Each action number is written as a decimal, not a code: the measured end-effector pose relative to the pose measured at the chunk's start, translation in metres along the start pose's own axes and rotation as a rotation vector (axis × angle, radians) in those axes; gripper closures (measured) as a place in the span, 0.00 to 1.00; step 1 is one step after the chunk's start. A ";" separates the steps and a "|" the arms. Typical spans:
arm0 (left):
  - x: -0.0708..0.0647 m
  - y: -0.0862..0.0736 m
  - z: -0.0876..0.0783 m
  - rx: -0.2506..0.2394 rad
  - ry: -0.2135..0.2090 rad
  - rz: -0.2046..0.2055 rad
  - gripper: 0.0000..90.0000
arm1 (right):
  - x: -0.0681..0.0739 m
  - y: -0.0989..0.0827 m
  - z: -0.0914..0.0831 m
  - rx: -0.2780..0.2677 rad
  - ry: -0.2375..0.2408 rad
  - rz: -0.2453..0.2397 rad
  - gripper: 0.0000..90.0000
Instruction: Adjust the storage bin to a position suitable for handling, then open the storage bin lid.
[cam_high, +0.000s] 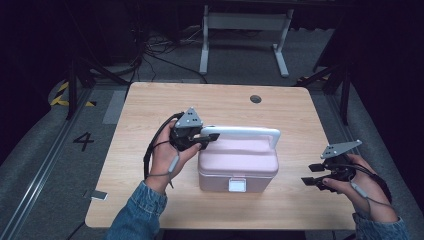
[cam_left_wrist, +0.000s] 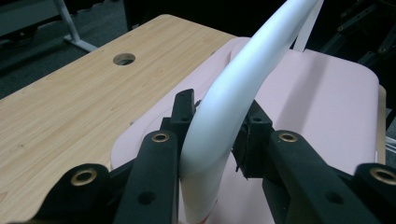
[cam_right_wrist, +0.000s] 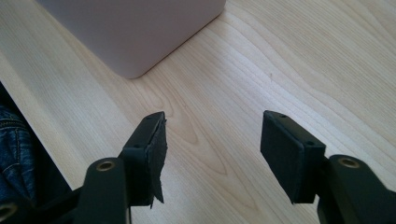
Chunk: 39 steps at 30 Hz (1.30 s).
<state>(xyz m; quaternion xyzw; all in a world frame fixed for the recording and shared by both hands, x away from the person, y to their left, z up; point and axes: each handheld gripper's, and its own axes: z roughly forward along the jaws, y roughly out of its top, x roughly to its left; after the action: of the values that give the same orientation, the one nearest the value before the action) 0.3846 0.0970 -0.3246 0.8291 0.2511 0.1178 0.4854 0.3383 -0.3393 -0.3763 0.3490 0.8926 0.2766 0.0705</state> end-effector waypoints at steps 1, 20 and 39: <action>0.001 0.001 -0.001 -0.008 -0.004 -0.010 0.81 | -0.001 0.000 0.000 0.000 -0.001 0.000 0.46; 0.022 0.019 0.000 -0.032 -0.020 -0.087 0.81 | -0.001 0.000 -0.002 -0.027 0.002 0.010 0.49; 0.040 0.032 0.006 -0.032 -0.004 -0.124 0.82 | 0.009 0.016 -0.014 -0.244 0.017 -0.008 0.79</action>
<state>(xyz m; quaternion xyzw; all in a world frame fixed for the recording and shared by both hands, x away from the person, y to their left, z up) 0.4314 0.1007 -0.3023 0.8044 0.2992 0.0895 0.5054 0.3364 -0.3296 -0.3553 0.3322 0.8542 0.3857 0.1059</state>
